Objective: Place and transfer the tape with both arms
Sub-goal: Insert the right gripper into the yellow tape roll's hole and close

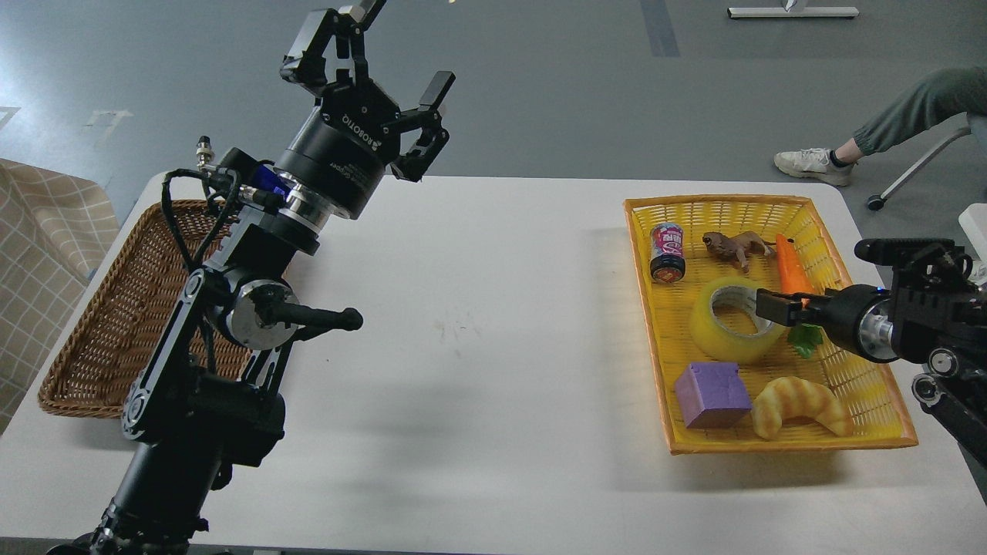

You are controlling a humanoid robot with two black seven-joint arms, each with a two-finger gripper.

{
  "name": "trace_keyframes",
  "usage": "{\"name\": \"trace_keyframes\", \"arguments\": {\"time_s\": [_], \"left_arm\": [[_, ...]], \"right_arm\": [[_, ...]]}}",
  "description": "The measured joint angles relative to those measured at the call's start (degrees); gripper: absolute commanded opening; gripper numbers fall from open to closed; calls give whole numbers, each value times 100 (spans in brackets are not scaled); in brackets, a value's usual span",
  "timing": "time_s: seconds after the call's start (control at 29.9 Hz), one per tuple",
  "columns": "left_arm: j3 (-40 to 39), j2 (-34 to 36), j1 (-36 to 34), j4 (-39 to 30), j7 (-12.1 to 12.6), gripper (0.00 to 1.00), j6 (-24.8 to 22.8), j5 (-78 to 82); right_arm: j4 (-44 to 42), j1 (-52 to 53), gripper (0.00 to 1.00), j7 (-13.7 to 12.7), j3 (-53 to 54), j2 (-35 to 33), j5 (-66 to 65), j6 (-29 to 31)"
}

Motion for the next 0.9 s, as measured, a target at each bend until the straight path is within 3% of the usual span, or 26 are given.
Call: {"name": "trace_keyframes", "arguments": {"time_s": [0.9], "left_arm": [[-2,0,4,-27,-4,98,-13,18]], "right_arm": [[-94,50,88,52,-382,194,-56,-114]]}}
